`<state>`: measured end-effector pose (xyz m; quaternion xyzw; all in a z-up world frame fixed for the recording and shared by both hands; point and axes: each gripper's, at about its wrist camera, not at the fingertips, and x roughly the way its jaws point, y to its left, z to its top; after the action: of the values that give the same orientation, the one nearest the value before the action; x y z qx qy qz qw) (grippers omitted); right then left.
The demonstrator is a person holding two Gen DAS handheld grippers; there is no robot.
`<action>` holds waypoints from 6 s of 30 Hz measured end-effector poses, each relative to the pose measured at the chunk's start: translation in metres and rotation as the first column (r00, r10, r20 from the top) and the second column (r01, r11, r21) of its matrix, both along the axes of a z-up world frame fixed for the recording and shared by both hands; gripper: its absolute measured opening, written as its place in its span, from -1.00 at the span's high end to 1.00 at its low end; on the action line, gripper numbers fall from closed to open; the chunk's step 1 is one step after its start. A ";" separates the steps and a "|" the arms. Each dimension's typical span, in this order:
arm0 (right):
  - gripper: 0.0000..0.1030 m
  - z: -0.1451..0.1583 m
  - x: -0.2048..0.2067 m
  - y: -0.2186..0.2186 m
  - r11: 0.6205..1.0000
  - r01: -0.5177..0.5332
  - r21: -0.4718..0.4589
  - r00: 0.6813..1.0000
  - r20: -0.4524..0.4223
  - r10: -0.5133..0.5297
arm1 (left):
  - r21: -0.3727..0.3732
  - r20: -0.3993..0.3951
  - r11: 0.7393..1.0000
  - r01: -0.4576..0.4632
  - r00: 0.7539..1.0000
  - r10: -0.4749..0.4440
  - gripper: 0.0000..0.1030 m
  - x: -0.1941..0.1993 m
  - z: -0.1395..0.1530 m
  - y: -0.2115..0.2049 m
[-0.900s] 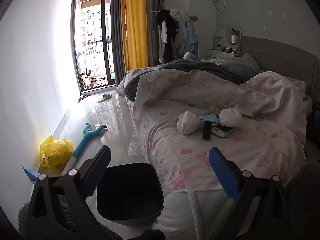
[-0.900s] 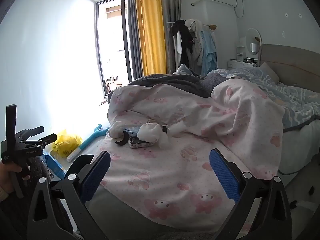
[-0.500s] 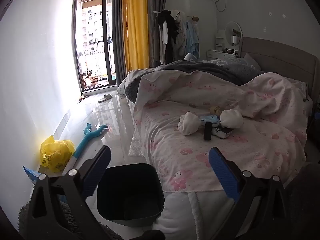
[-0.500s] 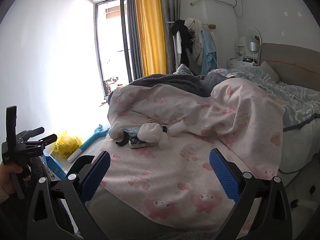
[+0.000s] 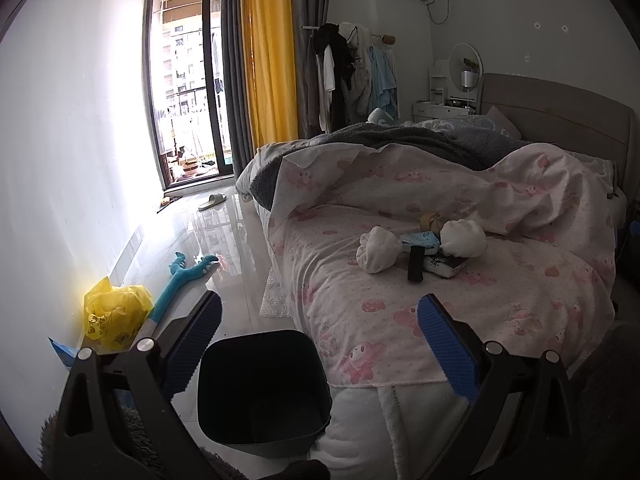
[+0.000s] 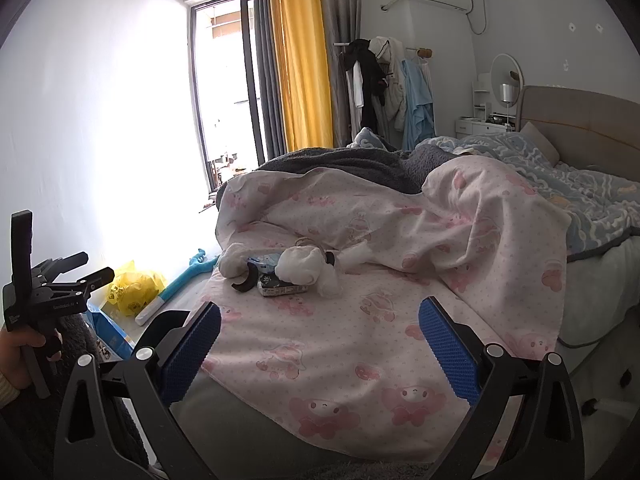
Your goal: Collect trash
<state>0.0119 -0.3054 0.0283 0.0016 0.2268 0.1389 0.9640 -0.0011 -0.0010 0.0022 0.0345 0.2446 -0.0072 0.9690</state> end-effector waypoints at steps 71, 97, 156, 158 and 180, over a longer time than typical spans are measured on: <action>-0.94 -0.001 0.000 0.002 1.000 -0.001 -0.006 1.000 0.001 0.001 | -0.008 0.000 1.000 0.010 1.000 -0.010 -0.94 -0.001 0.001 -0.003; -0.94 0.001 0.000 0.013 0.999 -0.007 -0.036 1.000 0.009 0.007 | -0.028 0.008 0.999 0.034 0.999 -0.034 -0.94 -0.013 0.020 -0.003; -0.68 -0.080 0.210 0.111 0.958 -0.203 -0.202 0.961 -0.230 0.155 | -0.282 -0.230 0.912 0.297 0.903 -0.364 -0.69 0.188 -0.059 0.000; -0.68 -0.082 0.212 0.113 0.953 -0.201 -0.225 0.961 -0.234 0.147 | -0.312 -0.237 0.900 0.304 0.893 -0.383 -0.69 0.195 -0.063 -0.003; -0.10 -0.077 0.227 0.120 0.967 -0.124 -0.224 0.957 -0.283 0.057 | -0.482 -0.285 0.840 0.249 0.862 -0.419 -0.06 0.225 -0.089 -0.003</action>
<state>0.2389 -0.1857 -0.0491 -0.1060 0.3733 0.1531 0.9088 0.2243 -0.0040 -0.0865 -0.1388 0.4094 -0.2394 0.8694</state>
